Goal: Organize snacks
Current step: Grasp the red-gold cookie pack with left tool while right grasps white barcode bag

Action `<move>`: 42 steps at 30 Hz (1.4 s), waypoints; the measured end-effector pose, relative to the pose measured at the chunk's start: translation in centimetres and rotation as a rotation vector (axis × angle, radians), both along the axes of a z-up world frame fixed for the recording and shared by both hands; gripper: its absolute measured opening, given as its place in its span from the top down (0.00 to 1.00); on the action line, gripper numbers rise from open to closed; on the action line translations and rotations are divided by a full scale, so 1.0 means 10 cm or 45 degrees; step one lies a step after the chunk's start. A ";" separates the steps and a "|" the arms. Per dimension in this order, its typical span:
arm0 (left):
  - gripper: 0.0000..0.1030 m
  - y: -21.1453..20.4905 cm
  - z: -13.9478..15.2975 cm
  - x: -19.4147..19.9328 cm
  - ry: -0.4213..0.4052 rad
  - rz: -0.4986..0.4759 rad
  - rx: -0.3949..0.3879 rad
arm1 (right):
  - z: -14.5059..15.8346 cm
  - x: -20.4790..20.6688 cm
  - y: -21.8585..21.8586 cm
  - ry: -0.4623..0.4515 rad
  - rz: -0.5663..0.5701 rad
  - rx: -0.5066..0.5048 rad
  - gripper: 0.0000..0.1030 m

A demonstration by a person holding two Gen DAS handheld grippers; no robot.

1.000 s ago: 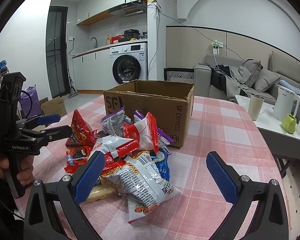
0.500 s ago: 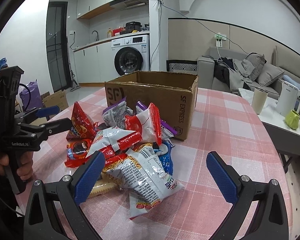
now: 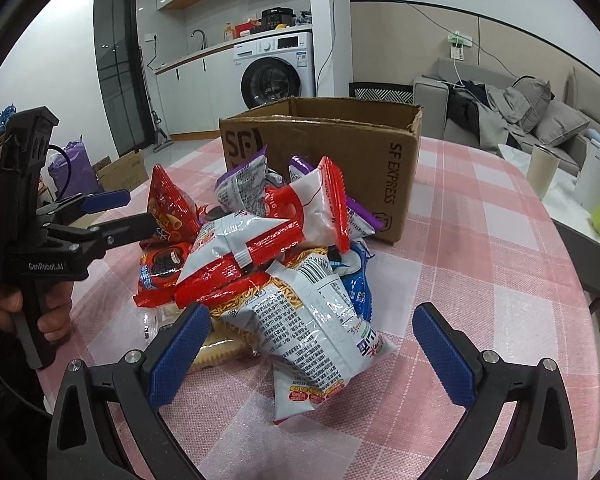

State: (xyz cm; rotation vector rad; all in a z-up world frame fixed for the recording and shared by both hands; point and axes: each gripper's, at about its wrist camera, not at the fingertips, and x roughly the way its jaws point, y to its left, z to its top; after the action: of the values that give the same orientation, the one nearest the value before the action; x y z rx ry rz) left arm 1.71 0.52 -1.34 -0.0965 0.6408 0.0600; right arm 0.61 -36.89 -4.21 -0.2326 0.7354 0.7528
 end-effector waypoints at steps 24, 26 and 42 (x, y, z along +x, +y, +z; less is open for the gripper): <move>0.03 -0.08 -0.29 0.25 0.212 -0.127 -0.061 | -0.27 0.38 0.21 0.270 0.066 0.010 0.01; 0.03 -0.06 -0.32 0.27 0.219 -0.131 -0.075 | -0.32 0.43 0.20 0.342 0.083 0.025 0.01; 0.24 -0.06 -0.47 0.38 0.309 -0.229 -0.148 | -0.31 0.43 0.14 0.336 0.060 0.056 0.11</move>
State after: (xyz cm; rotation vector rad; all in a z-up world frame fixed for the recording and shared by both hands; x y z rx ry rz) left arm 5.53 -0.10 -6.07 -0.1448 0.8934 -0.1414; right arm 4.88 -35.48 -7.29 -0.1117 0.9646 0.8528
